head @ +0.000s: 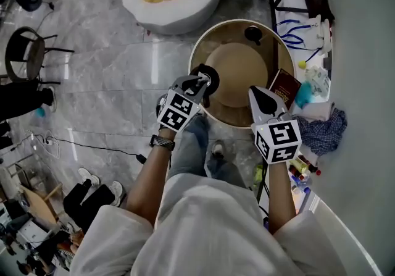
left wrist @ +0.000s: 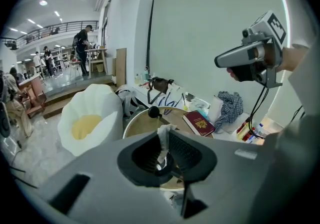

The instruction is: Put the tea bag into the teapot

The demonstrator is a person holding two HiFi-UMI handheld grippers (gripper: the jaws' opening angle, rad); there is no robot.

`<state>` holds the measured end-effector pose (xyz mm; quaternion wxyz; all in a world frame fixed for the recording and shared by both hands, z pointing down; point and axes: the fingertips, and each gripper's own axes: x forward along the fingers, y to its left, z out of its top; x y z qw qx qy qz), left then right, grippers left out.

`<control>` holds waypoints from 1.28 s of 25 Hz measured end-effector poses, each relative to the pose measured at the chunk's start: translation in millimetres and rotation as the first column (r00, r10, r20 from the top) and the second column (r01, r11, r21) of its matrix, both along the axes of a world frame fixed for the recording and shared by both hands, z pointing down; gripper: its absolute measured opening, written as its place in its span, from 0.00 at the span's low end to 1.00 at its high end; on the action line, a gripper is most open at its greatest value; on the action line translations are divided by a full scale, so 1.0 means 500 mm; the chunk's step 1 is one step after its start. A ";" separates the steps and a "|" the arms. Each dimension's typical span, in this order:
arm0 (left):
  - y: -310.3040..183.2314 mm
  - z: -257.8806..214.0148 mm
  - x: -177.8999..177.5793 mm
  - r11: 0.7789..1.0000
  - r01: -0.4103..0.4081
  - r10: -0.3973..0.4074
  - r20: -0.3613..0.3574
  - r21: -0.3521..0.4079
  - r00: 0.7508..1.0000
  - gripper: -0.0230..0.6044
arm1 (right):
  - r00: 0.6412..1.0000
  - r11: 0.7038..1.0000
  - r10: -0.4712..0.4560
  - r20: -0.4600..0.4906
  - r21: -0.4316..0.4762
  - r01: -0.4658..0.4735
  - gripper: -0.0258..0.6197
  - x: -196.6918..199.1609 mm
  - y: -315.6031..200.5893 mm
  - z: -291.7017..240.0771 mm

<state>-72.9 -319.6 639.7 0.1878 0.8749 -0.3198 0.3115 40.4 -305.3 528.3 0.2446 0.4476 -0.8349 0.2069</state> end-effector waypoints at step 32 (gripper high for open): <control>-0.012 0.280 0.031 0.966 -0.051 0.079 0.103 -0.253 0.992 0.17 | 0.999 0.988 0.016 -0.029 -0.152 -0.020 0.05 0.014 0.045 0.136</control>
